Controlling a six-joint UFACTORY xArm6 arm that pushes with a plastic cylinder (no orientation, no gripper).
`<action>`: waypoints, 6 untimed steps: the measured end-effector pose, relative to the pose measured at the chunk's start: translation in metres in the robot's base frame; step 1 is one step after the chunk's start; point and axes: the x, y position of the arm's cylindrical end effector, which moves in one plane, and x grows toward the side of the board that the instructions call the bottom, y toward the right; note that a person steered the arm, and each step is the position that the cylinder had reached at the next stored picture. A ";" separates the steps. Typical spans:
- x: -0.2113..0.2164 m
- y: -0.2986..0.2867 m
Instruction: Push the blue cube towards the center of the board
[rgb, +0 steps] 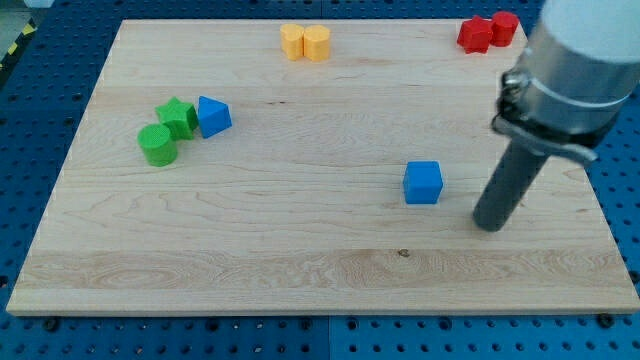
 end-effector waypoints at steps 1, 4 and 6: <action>0.001 -0.037; -0.066 -0.037; -0.091 -0.033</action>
